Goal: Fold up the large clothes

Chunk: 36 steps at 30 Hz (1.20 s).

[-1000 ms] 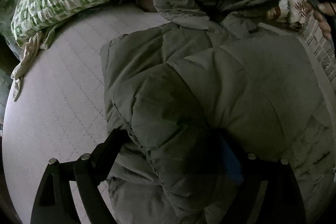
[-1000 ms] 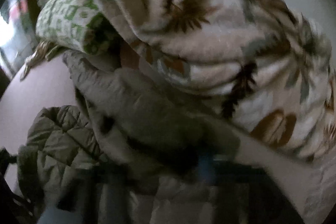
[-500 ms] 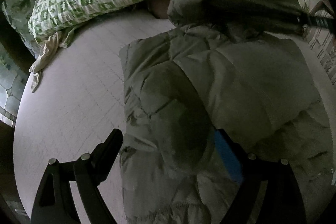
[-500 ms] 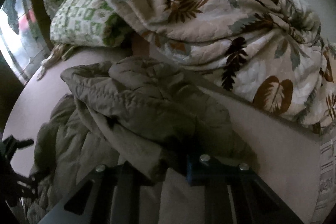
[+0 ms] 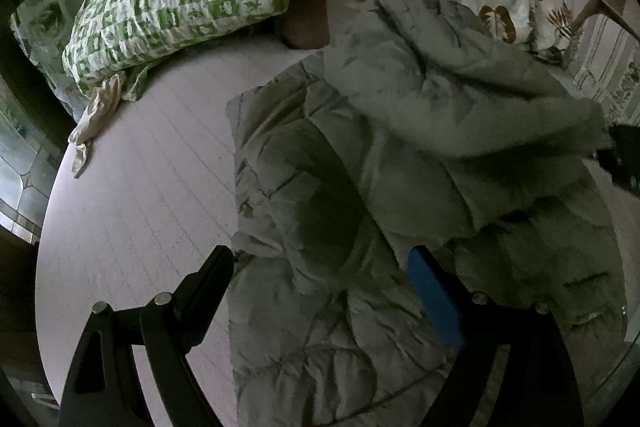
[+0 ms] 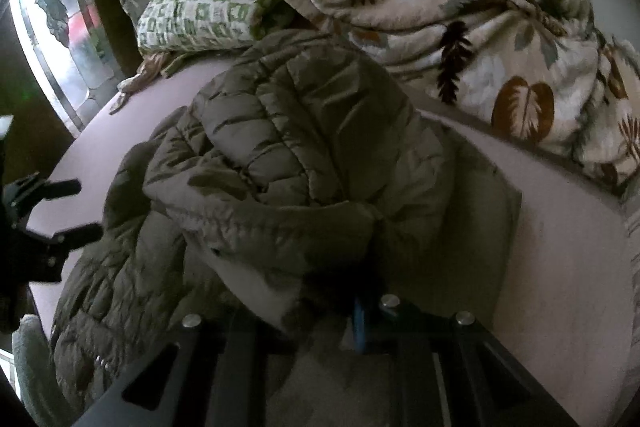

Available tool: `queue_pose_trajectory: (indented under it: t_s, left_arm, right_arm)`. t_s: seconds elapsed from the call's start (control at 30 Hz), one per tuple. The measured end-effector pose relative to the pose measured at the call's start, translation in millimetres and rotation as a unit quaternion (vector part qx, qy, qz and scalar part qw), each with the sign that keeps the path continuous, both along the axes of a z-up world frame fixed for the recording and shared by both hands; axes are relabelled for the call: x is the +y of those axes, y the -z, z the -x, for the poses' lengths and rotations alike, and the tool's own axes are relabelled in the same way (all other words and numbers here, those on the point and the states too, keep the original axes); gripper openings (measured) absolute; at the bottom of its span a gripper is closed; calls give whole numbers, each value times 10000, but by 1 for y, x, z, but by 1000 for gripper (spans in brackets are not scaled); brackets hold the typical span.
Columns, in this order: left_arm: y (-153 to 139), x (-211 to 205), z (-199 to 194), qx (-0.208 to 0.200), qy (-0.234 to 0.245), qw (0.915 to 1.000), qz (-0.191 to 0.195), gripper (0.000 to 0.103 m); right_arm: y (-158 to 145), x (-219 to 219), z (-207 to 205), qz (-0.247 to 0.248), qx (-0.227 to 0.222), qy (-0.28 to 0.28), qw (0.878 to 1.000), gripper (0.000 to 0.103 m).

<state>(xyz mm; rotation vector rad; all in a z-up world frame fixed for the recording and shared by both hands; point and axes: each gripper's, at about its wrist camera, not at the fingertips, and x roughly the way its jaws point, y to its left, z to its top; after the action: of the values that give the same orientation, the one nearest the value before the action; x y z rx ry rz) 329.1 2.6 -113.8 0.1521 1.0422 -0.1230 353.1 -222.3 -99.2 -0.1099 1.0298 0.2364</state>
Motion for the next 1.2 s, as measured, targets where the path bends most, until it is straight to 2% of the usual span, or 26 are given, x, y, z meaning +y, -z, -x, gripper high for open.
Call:
queue_pose_trajectory:
  t_s: [0.13,0.2,0.33,0.4,0.5,0.67,0.73,0.77,0.8,0.83,1.0,1.1,1.2]
  left_arm:
    - [1,-9,3,24,36,10000,44,89]
    - [2,-14,0,58,42,9999,81,89]
    - [3,-20,-12,77,-3,9999,134,89]
    - [2,-19,-22,92,-75,9997,220,89]
    - [-1,-16,-42,146,-243,9987,428,89]
    - [-2,-4,-79,336,-623,9932,926,89]
    - [0,-2,-94,411,-743,9921,920,89]
    - [1,-1,-100,420,-771,9921,897,89]
    - [1,-1,-105,410,-790,9923,858,89]
    - [1,-2,-111,394,-799,9926,824,89]
    - [9,-10,-137,419,-809,9938,645,89]
    - [18,-15,-150,475,-859,9937,543,89]
    - [30,-21,-157,555,-862,9933,525,87]
  right_arm:
    - [9,8,24,211,65,-185,9996,19]
    - [25,13,31,344,229,-248,9988,19]
    - [78,20,42,526,766,-394,9949,19]
    - [91,20,49,573,756,-408,9947,18]
    - [89,11,51,234,710,-263,9969,19]
    - [63,-14,50,-68,461,90,9989,21]
    - [52,-24,47,-150,401,236,9988,31]
    - [47,-29,44,-161,379,331,9986,69]
    - [41,-34,41,-178,321,426,9984,103]
    - [34,-39,38,-210,198,483,9984,103]
    - [23,-53,13,-555,231,882,9943,103]
    - [22,-66,-8,-1186,332,1407,9824,103]
    - [29,-72,-33,-1896,448,1932,9616,103]
